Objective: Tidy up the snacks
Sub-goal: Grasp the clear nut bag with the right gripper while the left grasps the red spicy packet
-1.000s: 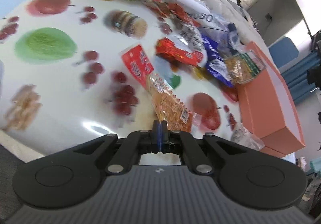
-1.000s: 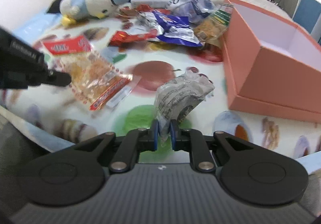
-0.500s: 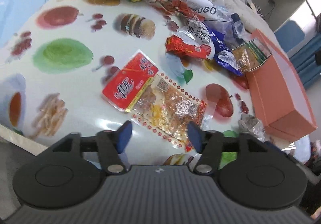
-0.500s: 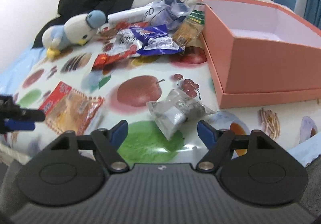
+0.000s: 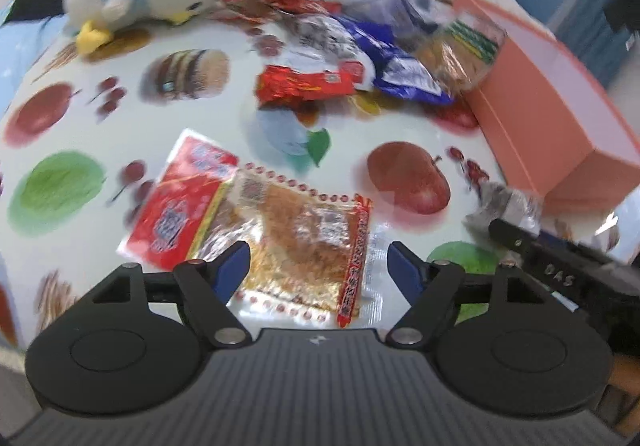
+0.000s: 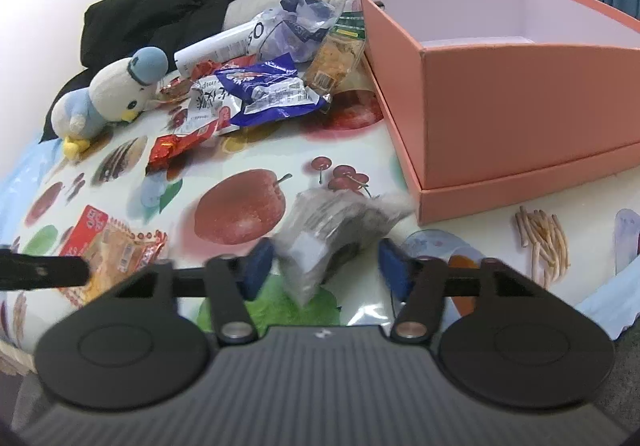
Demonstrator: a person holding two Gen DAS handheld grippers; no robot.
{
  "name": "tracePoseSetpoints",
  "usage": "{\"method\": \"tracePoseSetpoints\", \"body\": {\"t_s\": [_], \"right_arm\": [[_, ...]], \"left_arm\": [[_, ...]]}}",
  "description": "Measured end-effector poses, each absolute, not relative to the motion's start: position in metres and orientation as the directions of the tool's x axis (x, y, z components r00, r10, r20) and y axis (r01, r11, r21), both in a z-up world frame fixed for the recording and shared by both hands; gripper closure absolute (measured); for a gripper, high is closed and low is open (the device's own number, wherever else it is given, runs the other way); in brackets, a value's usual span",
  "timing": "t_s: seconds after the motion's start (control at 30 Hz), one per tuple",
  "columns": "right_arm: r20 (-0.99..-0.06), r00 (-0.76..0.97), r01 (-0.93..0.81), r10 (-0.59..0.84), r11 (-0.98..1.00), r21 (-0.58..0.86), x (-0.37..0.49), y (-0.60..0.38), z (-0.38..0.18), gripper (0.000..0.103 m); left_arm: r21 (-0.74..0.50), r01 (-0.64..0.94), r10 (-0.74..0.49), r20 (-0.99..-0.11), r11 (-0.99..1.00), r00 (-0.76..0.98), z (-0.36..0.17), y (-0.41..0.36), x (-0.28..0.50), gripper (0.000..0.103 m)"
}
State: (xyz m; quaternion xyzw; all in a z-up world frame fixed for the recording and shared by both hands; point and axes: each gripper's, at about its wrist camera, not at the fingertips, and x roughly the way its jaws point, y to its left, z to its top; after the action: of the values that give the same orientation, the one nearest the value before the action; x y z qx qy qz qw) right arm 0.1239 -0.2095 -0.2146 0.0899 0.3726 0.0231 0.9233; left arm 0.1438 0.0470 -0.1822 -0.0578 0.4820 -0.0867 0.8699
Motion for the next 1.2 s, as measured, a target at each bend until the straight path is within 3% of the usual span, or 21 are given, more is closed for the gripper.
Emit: {"method": "tracePoseSetpoints", "body": {"t_s": [0.07, 0.33, 0.53, 0.63, 0.7, 0.97, 1.2], "right_arm": [[-0.681, 0.72, -0.001, 0.132, 0.982, 0.19, 0.123, -0.211, -0.213, 0.068], [-0.684, 0.714, -0.048, 0.153, 0.984, 0.17, 0.118, -0.213, -0.212, 0.072], [-0.683, 0.714, -0.081, 0.152, 0.987, 0.136, 0.116, -0.211, -0.213, 0.072], [-0.69, 0.709, -0.106, 0.146, 0.989, 0.101, 0.116, -0.208, -0.215, 0.073], [-0.693, 0.707, -0.119, 0.143, 0.989, 0.084, 0.117, -0.206, -0.215, 0.074], [-0.71, 0.688, -0.142, 0.149, 0.987, 0.07, 0.12, -0.204, -0.207, 0.076], [-0.697, 0.698, -0.158, 0.164, 0.985, 0.073, 0.109, -0.201, -0.189, 0.076]], "left_arm": [[-0.144, 0.119, -0.185, -0.836, 0.982, 0.517, -0.186, 0.038, 0.151, 0.024], [-0.019, 0.223, -0.126, -0.869, 0.975, 0.478, -0.206, 0.004, 0.173, 0.024], [0.038, 0.199, -0.064, -0.876, 0.979, 0.479, -0.217, -0.004, 0.176, 0.026], [0.039, 0.183, -0.055, -0.876, 0.982, 0.48, -0.217, -0.003, 0.178, 0.034], [0.049, 0.167, -0.039, -0.874, 0.985, 0.484, -0.215, 0.0, 0.179, 0.053], [-0.02, 0.118, -0.075, -0.872, 0.993, 0.483, -0.198, 0.01, 0.175, 0.07], [-0.115, 0.098, -0.149, -0.846, 0.988, 0.513, -0.166, 0.014, 0.154, 0.076]]}}
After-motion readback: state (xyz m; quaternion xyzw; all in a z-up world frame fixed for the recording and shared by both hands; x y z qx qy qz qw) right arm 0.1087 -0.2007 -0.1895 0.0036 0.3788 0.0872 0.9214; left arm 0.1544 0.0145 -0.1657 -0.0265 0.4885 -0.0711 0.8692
